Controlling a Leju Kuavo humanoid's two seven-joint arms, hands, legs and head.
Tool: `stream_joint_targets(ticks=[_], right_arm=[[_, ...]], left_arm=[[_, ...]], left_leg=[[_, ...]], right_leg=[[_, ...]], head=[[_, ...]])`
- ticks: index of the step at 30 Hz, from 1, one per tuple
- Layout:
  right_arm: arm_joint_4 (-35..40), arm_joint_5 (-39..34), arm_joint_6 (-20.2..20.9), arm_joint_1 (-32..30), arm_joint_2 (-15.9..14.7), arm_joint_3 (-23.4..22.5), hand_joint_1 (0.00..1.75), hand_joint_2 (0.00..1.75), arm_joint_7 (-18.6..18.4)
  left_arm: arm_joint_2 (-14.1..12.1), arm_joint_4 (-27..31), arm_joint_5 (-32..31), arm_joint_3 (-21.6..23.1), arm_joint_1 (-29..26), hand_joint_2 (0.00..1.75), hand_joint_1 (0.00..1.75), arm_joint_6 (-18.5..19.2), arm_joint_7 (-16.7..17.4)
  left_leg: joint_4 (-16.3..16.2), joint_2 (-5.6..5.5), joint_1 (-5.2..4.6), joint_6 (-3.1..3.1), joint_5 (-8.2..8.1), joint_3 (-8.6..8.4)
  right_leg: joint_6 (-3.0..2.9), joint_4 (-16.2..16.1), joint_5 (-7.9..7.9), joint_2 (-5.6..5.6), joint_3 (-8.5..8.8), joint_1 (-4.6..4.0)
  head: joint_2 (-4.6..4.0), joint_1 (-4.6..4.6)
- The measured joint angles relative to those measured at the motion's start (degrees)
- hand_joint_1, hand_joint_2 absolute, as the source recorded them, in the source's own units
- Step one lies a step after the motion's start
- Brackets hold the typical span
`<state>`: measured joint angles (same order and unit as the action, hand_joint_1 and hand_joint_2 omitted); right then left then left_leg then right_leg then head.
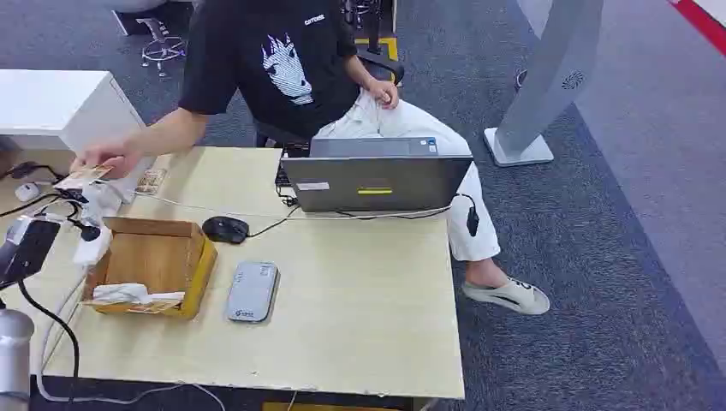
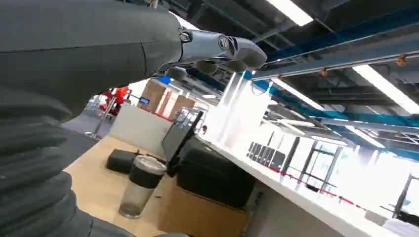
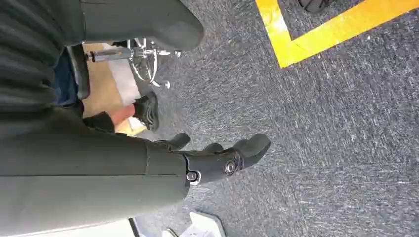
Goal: Pass the card to the sensor for recognition and then transmit it.
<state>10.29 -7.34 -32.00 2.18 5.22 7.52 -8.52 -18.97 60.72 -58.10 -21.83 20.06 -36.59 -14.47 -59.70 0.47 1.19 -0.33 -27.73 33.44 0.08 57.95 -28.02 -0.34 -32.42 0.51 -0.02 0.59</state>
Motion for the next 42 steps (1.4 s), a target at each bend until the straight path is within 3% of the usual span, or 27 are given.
stream_joint_targets(ticks=[6,9,16,26,27,28,42], right_arm=[[0.0,0.18,0.48,-0.02,-0.07,0.0,0.0,1.75,0.37],[0.0,0.17,0.57,0.01,-0.07,0.0,0.0,1.75,1.03],[-0.07,0.61,0.63,-0.03,-0.07,-0.02,0.0,1.75,1.46],[-0.15,0.96,1.05,-0.06,-0.07,0.0,0.0,1.75,1.4],[-0.15,0.96,1.18,-0.06,-0.07,0.0,0.0,1.75,1.38],[-0.15,0.98,1.33,-0.07,-0.07,0.0,0.0,1.75,1.38],[-0.15,1.38,1.38,-0.16,-0.07,0.02,0.0,1.75,1.84]], left_arm=[[1.45,4.14,-2.12,3.73,-1.09,1.75,0.0,3.12,-0.28],[3.08,9.38,-4.91,8.79,-2.94,1.75,0.0,6.31,1.31],[5.18,18.0,-6.95,18.81,-5.56,1.75,0.0,9.14,3.28],[6.03,21.18,-7.69,23.06,-5.98,1.75,0.0,11.45,3.25],[6.12,21.27,-7.85,23.34,-5.98,1.75,0.09,11.52,3.28],[6.14,21.33,-8.0,23.6,-5.97,1.75,1.75,11.73,3.28],[6.21,21.48,-8.09,24.74,-6.98,1.75,1.75,12.15,4.15]], left_leg=[[-0.01,-0.02,-0.01,0.01,0.01,0.0],[-0.01,-0.03,-0.03,0.04,0.02,0.02],[-0.02,0.0,-0.04,0.04,0.01,0.04],[-0.01,0.0,-0.01,0.03,0.02,0.04],[-0.01,0.0,-0.01,0.03,0.02,0.05],[-0.01,0.0,-0.01,0.03,0.02,0.04],[-0.01,0.01,-0.01,0.03,0.02,0.07]], right_leg=[[0.0,-0.01,0.0,-0.03,-0.03,0.0],[0.02,-0.02,0.01,-0.02,0.0,0.01],[0.09,-0.03,0.06,-0.01,-0.02,0.03],[0.08,-0.01,0.05,0.0,-0.05,0.01],[0.08,-0.01,0.05,0.0,-0.05,0.01],[0.08,-0.01,0.05,0.0,-0.05,0.01],[0.08,-0.01,0.05,0.0,-0.08,0.01]], head=[[0.0,0.0],[0.0,0.0],[0.0,0.0],[0.0,0.0],[0.0,0.0],[0.0,0.0],[0.0,0.0]])
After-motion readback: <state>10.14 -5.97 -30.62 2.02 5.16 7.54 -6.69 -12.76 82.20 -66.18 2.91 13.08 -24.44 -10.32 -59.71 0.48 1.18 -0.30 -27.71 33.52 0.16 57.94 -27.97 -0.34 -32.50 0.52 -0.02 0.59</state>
